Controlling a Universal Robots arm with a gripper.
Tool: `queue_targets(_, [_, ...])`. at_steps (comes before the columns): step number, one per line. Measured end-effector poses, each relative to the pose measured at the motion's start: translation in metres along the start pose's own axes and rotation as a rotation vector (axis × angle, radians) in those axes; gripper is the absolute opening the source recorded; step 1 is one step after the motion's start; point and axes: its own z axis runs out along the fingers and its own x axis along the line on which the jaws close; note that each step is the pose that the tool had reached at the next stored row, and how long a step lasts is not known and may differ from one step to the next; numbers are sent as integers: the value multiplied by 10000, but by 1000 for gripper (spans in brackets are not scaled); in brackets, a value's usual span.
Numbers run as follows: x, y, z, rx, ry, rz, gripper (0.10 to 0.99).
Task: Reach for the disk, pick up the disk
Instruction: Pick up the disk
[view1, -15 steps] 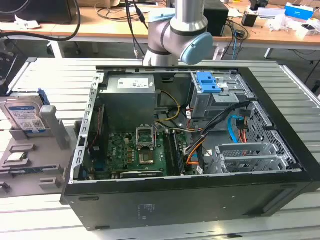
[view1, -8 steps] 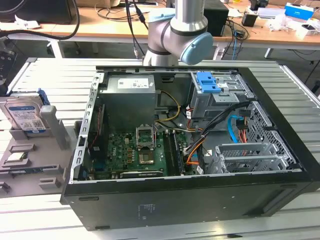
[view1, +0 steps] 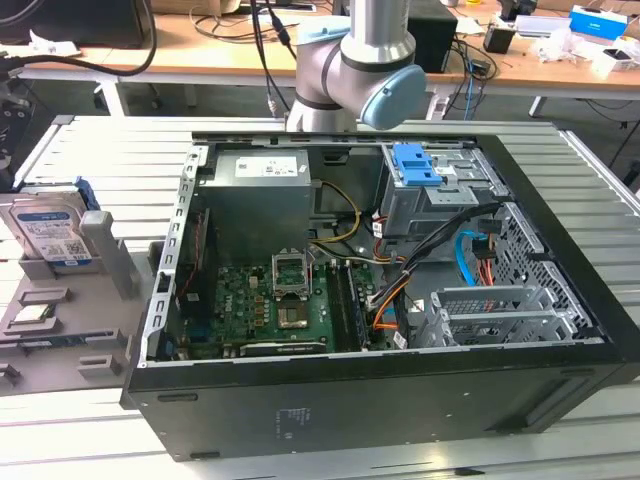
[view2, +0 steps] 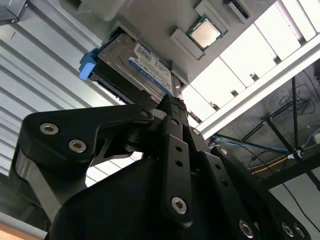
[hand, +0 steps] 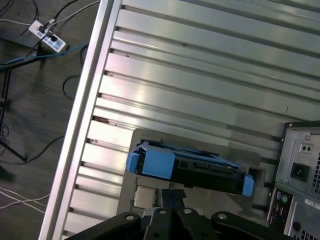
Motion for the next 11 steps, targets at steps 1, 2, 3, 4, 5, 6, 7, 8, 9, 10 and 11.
queue_targets(1, [0,0,0,0,4,-99,106])
queue_targets(2, [0,0,0,0,11,-299,106])
queue_targets(3, [0,0,0,0,15,-401,106])
queue_targets(4, [-1,0,0,0,20,-511,106])
queue_targets(5, [-1,0,0,0,27,-700,106])
queue_targets(6, [-1,0,0,0,34,-868,106])
queue_targets(7, [-1,0,0,0,38,-989,106])
queue_targets(8, [-1,0,0,0,42,-1104,106])
queue_targets(9, [-1,0,0,1,47,-1221,106])
queue_targets(10, [-1,0,0,0,51,-1340,106])
queue_targets(11, [-1,0,0,1,58,-1516,106])
